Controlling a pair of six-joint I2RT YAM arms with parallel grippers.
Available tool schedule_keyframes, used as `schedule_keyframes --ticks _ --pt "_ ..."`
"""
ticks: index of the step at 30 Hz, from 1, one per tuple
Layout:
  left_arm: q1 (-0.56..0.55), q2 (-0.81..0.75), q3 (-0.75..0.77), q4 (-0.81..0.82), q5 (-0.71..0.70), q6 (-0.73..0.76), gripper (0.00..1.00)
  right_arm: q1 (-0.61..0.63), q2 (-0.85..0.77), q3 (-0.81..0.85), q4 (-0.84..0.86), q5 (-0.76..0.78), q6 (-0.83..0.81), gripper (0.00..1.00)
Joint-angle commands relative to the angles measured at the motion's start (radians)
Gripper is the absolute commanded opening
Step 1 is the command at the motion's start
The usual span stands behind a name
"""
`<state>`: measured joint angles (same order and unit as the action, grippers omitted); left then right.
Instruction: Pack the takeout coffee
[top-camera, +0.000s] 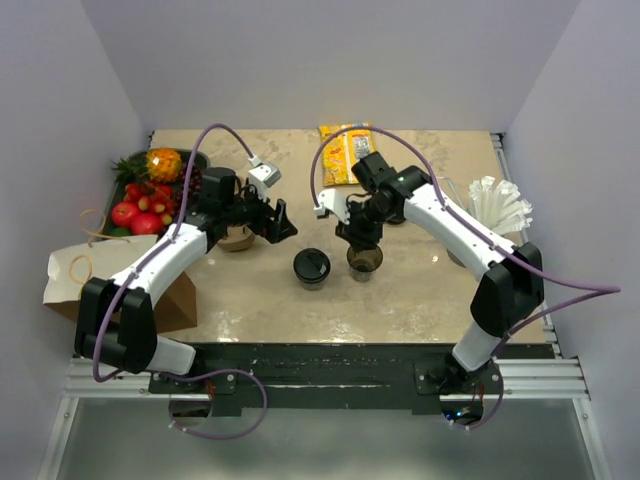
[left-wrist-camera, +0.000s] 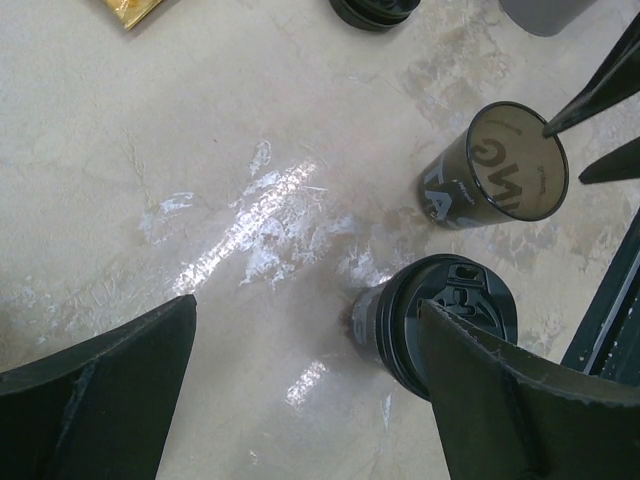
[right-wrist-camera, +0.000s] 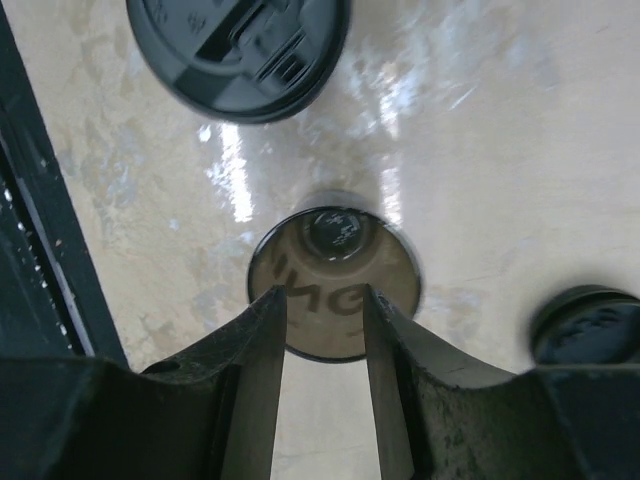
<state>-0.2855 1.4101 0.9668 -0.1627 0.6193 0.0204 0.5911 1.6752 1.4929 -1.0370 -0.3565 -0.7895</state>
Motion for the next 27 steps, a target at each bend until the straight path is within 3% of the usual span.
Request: schedule_keyframes --ticks 1,4,7,10,16,22,27 --pt "0.012 0.006 0.029 0.046 0.005 0.000 0.95 -0.014 0.032 0.179 -0.005 -0.015 0.034 0.40" --pt "0.016 0.012 0.035 0.042 0.005 -0.005 0.95 -0.031 0.098 0.237 0.102 0.077 0.135 0.39" --pt "0.017 0.012 0.046 0.028 -0.010 0.000 0.95 -0.037 0.156 0.227 0.288 0.324 0.266 0.41" --pt "0.017 0.013 0.053 0.012 -0.023 0.004 0.95 -0.056 0.233 0.237 0.377 0.437 0.335 0.41" --pt "0.017 0.013 0.062 0.017 -0.036 0.007 0.95 -0.132 0.362 0.280 0.365 0.479 0.444 0.35" --pt "0.031 0.009 0.044 0.031 -0.041 -0.002 0.95 -0.183 0.428 0.310 0.322 0.490 0.446 0.26" --pt "0.037 0.010 0.033 0.041 -0.039 -0.013 0.95 -0.197 0.434 0.293 0.305 0.470 0.454 0.24"
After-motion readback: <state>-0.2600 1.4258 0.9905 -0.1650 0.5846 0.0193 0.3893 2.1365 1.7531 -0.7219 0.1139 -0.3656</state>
